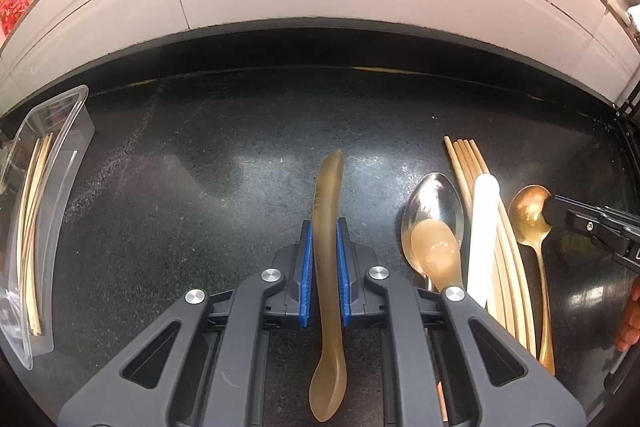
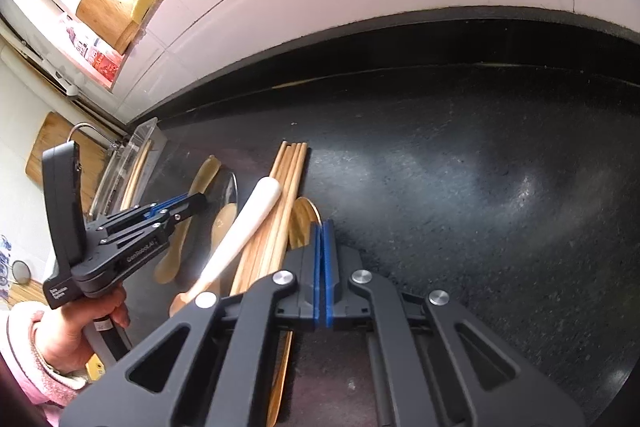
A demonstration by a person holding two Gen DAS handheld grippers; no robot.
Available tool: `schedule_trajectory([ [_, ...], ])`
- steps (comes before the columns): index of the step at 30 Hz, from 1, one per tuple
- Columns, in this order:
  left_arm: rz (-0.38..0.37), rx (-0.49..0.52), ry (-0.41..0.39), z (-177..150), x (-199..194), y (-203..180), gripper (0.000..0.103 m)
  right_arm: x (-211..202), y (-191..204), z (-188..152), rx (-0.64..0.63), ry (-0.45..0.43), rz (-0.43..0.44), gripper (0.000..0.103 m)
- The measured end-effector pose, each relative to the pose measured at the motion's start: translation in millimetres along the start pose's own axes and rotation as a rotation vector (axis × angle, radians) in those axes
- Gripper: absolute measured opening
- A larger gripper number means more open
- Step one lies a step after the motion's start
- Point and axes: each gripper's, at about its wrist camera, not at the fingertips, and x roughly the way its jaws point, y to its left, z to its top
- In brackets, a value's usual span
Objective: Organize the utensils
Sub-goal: 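Lift both held spoons and carry them over the clear container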
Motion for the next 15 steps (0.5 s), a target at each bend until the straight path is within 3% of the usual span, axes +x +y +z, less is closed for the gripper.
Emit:
schedule_trajectory([
  [15,-0.056,-0.032,-0.077,13.7,-28.3,23.3,0.011,-41.2,31.4,17.5,-0.094,-0.065,-0.040,0.002],
])
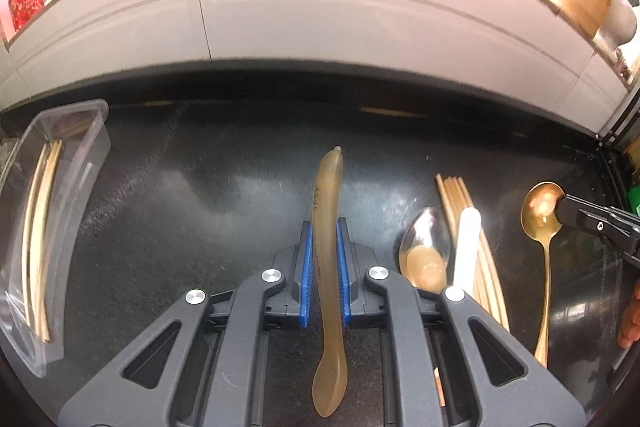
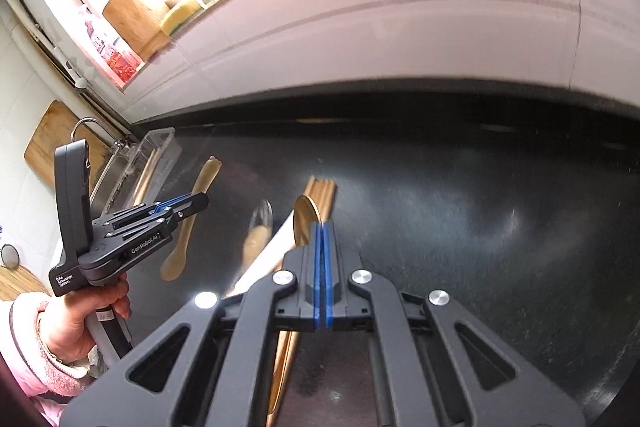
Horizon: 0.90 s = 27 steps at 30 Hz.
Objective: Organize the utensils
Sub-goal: 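Lift both held spoons and carry them over the clear container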
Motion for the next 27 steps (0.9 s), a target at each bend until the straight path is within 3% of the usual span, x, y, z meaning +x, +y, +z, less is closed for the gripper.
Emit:
schedule_trajectory([
  [14,0.017,-0.005,-0.078,13.6,-51.7,16.7,0.011,-12.5,45.3,16.7,-0.048,-0.041,0.009,0.002],
  [21,0.050,-0.035,-0.110,11.7,-82.8,55.0,0.011,-8.5,99.1,29.1,-0.111,-0.055,0.045,0.002],
  [27,0.088,-0.059,-0.141,14.1,-108.4,117.7,0.011,16.5,170.4,40.7,-0.167,-0.060,0.079,0.002],
])
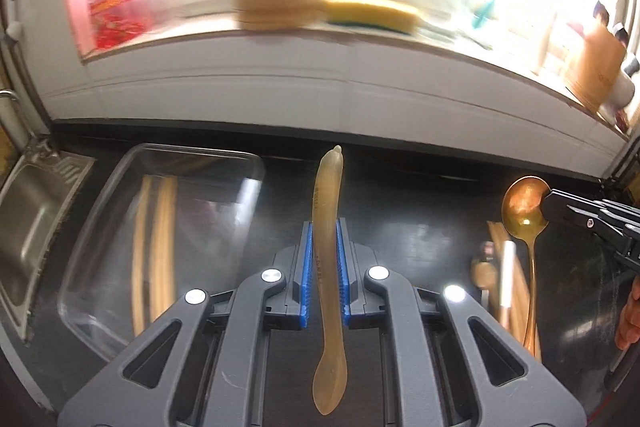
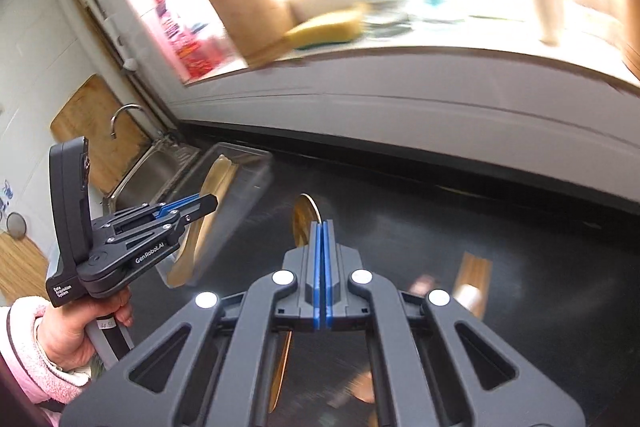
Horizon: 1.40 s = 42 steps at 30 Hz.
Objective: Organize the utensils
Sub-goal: 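Lift both held spoons and carry them over the clear container, then lower the spoons into the container and open both tools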
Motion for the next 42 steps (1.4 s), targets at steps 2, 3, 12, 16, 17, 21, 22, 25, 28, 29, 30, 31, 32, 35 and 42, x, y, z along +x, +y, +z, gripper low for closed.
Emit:
schedule_trajectory([
  [2,0.014,-0.006,-0.008,3.7,-3.8,30.6,0.011,14.1,22.3,7.9,-0.012,-0.003,0.005,0.002],
  [3,0.018,-0.007,-0.009,3.7,-5.2,42.7,0.011,22.7,35.3,12.3,-0.012,-0.005,0.012,0.002],
  [12,0.053,-0.026,0.030,2.6,3.9,178.3,0.011,105.1,142.2,46.9,-0.049,0.005,0.037,0.002],
  [16,0.038,-0.022,0.057,-5.4,12.6,209.6,0.011,144.3,177.3,58.0,-0.064,0.022,0.026,0.002],
  [17,0.029,-0.019,0.065,-6.4,16.4,216.4,0.011,152.3,182.6,59.8,-0.060,0.027,0.022,0.002],
  [21,0.000,0.002,0.074,-4.2,24.7,228.1,0.011,180.0,196.4,60.7,-0.042,0.049,-0.007,0.002],
  [22,-0.006,0.008,0.074,-2.8,26.1,229.5,0.011,182.6,196.6,60.2,-0.040,0.052,-0.012,0.002],
  [25,-0.027,0.023,0.069,2.6,30.2,231.9,0.011,189.4,196.1,60.3,-0.022,0.058,-0.038,0.002],
  [28,-0.049,0.037,0.067,5.7,34.2,230.2,0.011,189.3,195.7,62.4,-0.025,0.056,-0.062,0.002],
  [29,-0.054,0.041,0.068,6.0,35.8,229.6,0.011,189.0,196.0,64.5,-0.026,0.053,-0.073,0.002],
  [30,-0.059,0.043,0.069,6.3,37.0,229.5,0.011,188.5,195.4,65.7,-0.025,0.051,-0.082,0.002],
  [31,-0.064,0.044,0.073,6.4,38.7,229.1,0.011,187.0,193.4,65.9,-0.023,0.049,-0.088,0.002],
  [32,-0.067,0.047,0.074,6.4,39.8,228.7,0.011,186.8,192.5,66.4,-0.021,0.049,-0.092,0.002],
  [35,-0.077,0.051,0.076,6.6,42.1,228.1,0.011,188.1,191.3,66.0,-0.023,0.055,-0.107,0.002],
  [42,-0.086,0.059,0.086,2.7,45.7,227.4,0.011,192.8,193.1,59.0,-0.026,0.077,-0.114,0.002],
])
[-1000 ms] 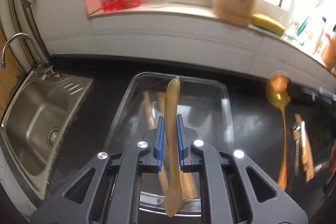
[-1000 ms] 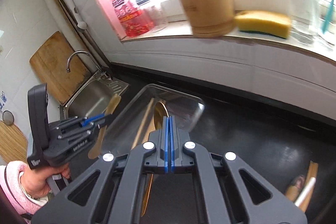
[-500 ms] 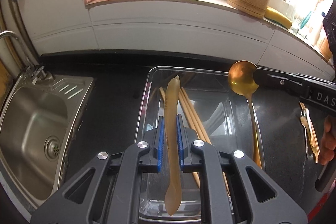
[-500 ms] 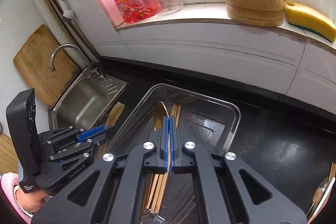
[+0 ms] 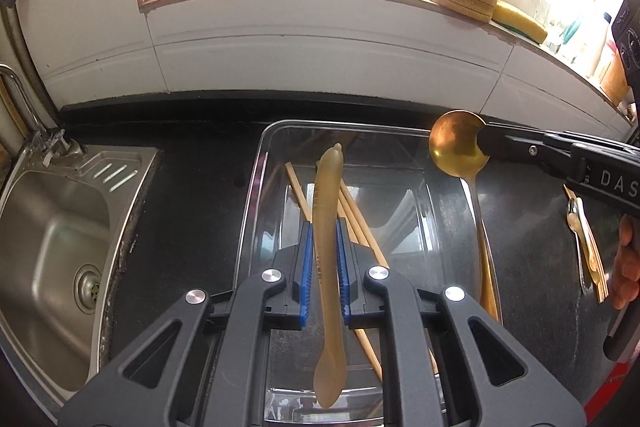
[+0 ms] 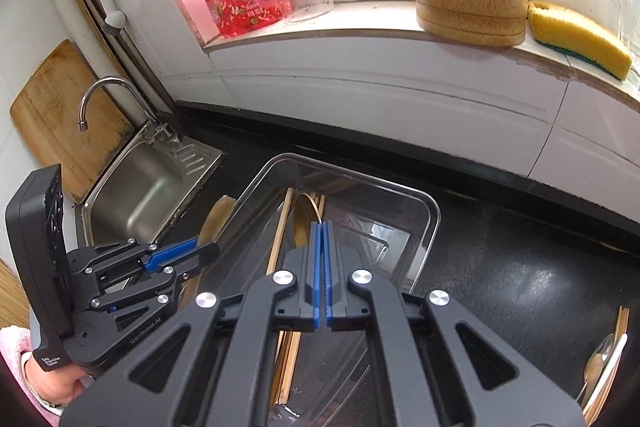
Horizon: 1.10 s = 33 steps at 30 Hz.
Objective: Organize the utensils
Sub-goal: 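Lower the spoons into the container and open both tools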
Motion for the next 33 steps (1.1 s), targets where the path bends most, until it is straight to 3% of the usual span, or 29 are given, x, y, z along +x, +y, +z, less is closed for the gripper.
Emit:
schedule_trajectory([
  [33,0.091,-0.018,-0.008,0.4,-10.9,1.3,0.011,-10.3,-3.8,-3.7,-0.002,-0.005,-0.010,0.002],
])
